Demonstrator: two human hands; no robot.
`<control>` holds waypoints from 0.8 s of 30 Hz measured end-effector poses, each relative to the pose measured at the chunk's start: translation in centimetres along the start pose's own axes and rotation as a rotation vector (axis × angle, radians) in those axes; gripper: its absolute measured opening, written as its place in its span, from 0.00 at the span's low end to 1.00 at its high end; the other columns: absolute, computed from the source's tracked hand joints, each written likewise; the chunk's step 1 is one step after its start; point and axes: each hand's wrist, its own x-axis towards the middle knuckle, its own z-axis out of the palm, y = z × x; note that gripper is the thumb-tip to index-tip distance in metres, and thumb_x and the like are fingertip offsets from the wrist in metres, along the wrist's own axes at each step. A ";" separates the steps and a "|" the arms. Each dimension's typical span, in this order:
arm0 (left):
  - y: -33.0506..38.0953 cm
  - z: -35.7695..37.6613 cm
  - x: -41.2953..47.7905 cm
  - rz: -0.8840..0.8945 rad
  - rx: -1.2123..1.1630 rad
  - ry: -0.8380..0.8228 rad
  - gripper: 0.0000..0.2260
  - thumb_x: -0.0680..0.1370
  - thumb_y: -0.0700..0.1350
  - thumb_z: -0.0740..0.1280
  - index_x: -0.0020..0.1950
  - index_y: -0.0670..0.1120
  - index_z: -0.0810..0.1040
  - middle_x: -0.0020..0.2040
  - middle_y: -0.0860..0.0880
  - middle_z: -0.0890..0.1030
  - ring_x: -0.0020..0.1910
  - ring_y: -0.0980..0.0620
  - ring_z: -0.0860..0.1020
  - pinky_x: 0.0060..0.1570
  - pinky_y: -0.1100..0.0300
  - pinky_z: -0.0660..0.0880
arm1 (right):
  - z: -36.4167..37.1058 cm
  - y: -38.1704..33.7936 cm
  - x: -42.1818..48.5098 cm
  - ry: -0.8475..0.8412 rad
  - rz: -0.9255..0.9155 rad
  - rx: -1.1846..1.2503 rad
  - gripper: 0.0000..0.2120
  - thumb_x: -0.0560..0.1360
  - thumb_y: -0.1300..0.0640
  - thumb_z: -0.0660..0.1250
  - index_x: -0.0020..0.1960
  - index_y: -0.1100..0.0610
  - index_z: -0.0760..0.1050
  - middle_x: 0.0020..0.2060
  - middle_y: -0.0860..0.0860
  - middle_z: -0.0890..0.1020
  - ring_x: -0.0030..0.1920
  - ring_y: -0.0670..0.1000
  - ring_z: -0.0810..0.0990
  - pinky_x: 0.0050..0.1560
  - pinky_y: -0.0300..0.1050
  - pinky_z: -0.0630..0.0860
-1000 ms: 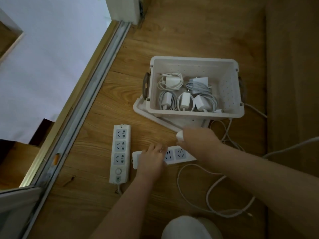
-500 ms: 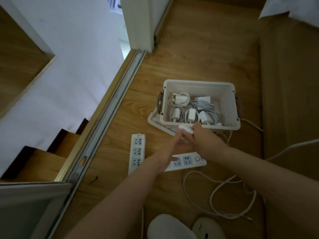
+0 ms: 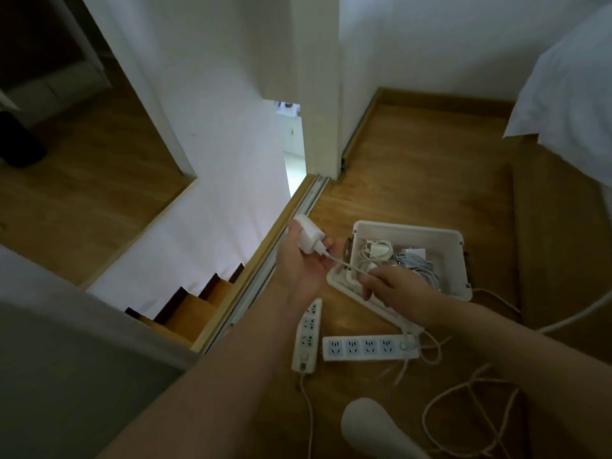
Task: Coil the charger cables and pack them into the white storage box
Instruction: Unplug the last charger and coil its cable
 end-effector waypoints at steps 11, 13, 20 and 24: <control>6.4 0.6 -11.1 -0.004 0.872 -0.444 0.20 0.74 0.57 0.59 0.59 0.45 0.73 0.35 0.46 0.76 0.20 0.58 0.61 0.23 0.64 0.51 | -1.1 -6.6 -4.2 0.014 -0.241 -0.422 0.29 0.75 0.35 0.51 0.51 0.55 0.79 0.41 0.52 0.82 0.40 0.49 0.80 0.44 0.43 0.77; 6.8 -0.4 -12.7 -0.031 1.011 -0.449 0.22 0.74 0.58 0.59 0.59 0.44 0.73 0.34 0.48 0.77 0.21 0.58 0.62 0.23 0.65 0.52 | 0.0 -6.6 -5.0 0.015 -0.221 -0.390 0.33 0.71 0.31 0.48 0.52 0.54 0.79 0.42 0.52 0.83 0.42 0.49 0.81 0.45 0.45 0.78; 6.1 -1.2 -15.5 0.003 1.709 -0.330 0.18 0.77 0.56 0.61 0.58 0.44 0.73 0.42 0.50 0.78 0.33 0.54 0.73 0.28 0.68 0.68 | 0.2 -7.7 -6.5 0.156 -0.173 -0.356 0.12 0.78 0.47 0.59 0.41 0.51 0.74 0.36 0.45 0.76 0.38 0.46 0.76 0.38 0.38 0.70; 5.9 -2.0 -16.5 0.159 1.784 -0.182 0.12 0.77 0.56 0.62 0.55 0.50 0.68 0.46 0.50 0.76 0.38 0.55 0.76 0.31 0.68 0.72 | 0.6 -9.7 -8.3 0.381 -0.201 -0.432 0.14 0.78 0.44 0.57 0.42 0.51 0.73 0.30 0.43 0.70 0.32 0.43 0.70 0.30 0.36 0.64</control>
